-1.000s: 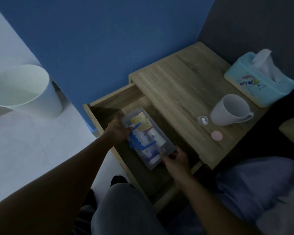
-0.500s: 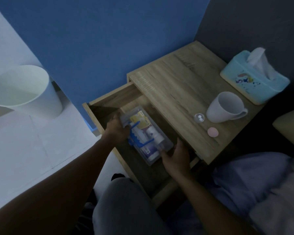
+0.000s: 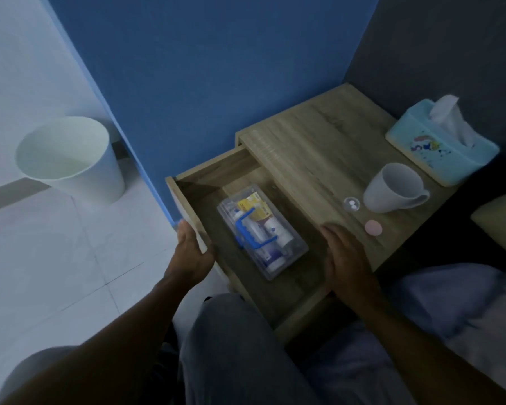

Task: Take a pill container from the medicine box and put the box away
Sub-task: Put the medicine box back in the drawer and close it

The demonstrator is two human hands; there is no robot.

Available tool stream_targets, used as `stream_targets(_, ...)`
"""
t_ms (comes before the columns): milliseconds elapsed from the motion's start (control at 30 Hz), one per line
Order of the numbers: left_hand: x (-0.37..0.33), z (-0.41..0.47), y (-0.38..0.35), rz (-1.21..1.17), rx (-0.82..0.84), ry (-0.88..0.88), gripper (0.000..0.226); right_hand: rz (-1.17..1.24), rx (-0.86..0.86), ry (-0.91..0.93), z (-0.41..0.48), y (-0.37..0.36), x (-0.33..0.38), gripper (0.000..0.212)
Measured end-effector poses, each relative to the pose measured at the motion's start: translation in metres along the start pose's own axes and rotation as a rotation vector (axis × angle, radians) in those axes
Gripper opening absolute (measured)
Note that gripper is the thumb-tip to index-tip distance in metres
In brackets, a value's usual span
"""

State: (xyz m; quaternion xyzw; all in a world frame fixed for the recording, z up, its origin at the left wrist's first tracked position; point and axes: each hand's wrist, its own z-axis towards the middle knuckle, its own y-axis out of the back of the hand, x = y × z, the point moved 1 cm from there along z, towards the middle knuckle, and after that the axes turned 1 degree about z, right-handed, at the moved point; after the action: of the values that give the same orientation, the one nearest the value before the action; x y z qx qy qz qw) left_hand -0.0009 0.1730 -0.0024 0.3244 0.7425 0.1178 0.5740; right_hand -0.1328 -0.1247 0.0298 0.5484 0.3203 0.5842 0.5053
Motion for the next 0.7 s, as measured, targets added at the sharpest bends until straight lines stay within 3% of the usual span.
stream_targets(167, 0.015, -0.002, -0.017, 0.025, 0.212, 0.128, 0.087, -0.078, 0.142, 0.099, 0.0, 0.002, -0.025, 0.064)
stream_targets(533, -0.005, 0.026, -0.052, -0.2, 0.267, 0.031, 0.085, 0.037, 0.167, -0.013, 0.008, -0.001, -0.022, 0.06)
stream_targets(700, -0.035, 0.033, -0.078, -0.391, 0.284, -0.141, 0.082, 0.06, 0.145, -0.013, 0.006, -0.006, -0.026, 0.059)
